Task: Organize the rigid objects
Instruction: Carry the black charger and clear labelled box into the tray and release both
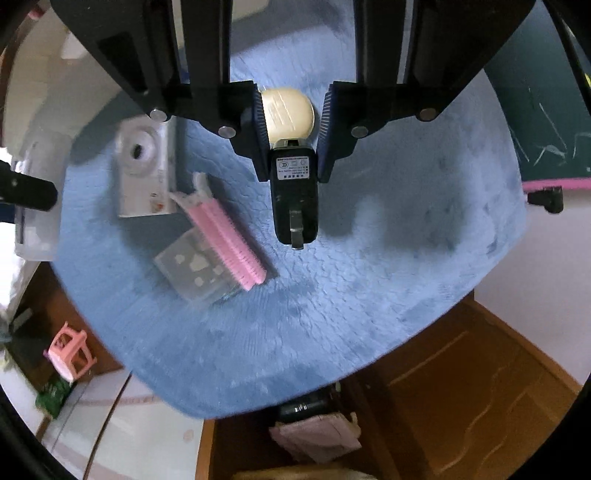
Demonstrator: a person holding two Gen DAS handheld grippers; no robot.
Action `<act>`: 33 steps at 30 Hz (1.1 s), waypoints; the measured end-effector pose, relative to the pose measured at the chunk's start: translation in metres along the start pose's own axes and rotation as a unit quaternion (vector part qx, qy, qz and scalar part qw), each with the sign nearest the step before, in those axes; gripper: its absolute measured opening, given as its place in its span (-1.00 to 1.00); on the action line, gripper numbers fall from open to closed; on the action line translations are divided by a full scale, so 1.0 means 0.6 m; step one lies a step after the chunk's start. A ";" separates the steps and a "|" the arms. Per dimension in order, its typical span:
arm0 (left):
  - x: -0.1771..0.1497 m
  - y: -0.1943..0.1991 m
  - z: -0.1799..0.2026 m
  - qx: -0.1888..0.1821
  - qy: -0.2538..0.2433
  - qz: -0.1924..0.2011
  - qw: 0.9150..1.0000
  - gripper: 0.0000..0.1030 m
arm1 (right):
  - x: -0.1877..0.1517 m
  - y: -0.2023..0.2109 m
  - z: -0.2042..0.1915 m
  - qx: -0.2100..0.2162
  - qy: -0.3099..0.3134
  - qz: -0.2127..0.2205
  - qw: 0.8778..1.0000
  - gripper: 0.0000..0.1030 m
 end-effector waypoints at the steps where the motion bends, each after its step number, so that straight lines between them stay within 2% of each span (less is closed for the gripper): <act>1: -0.005 0.015 -0.001 -0.003 0.003 0.007 1.000 -0.50 | -0.004 0.009 -0.001 0.002 0.004 0.005 1.000 0.22; 3: -0.006 0.047 0.001 -0.007 0.010 0.023 1.000 -0.50 | -0.015 0.039 -0.015 0.010 0.019 0.024 0.999 0.22; 4: -0.015 0.068 0.001 -0.010 0.014 0.032 0.999 -0.50 | 0.000 0.047 -0.012 0.011 0.024 0.029 0.999 0.22; 9: -0.059 0.157 0.011 -0.029 0.034 0.074 0.996 -0.50 | -0.030 0.111 -0.038 0.025 0.069 0.063 0.995 0.22; 19: -0.162 0.281 0.083 -0.056 0.037 0.133 0.989 -0.50 | -0.141 0.208 -0.069 0.034 0.183 0.115 0.976 0.23; 25: -0.231 0.271 0.154 -0.080 0.017 0.114 0.990 -0.50 | -0.208 0.211 -0.044 0.013 0.241 0.127 0.962 0.23; 28: -0.266 0.245 0.191 -0.079 -0.005 0.093 0.992 -0.50 | -0.232 0.188 -0.024 -0.010 0.262 0.121 0.958 0.23; 33: -0.326 0.183 0.248 -0.070 -0.045 0.052 0.995 -0.50 | -0.255 0.126 0.009 -0.043 0.271 0.095 0.957 0.23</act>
Point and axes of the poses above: each gripper's, at about its wrist camera, not at the fingertips, and y roughly against the way its jaws point, z to its right, x to its top, the point moved 8 cm from there along -y, roughly the way its jaws point, and after that the axes turned 11 degrees about -z, right-handed, at the moved point
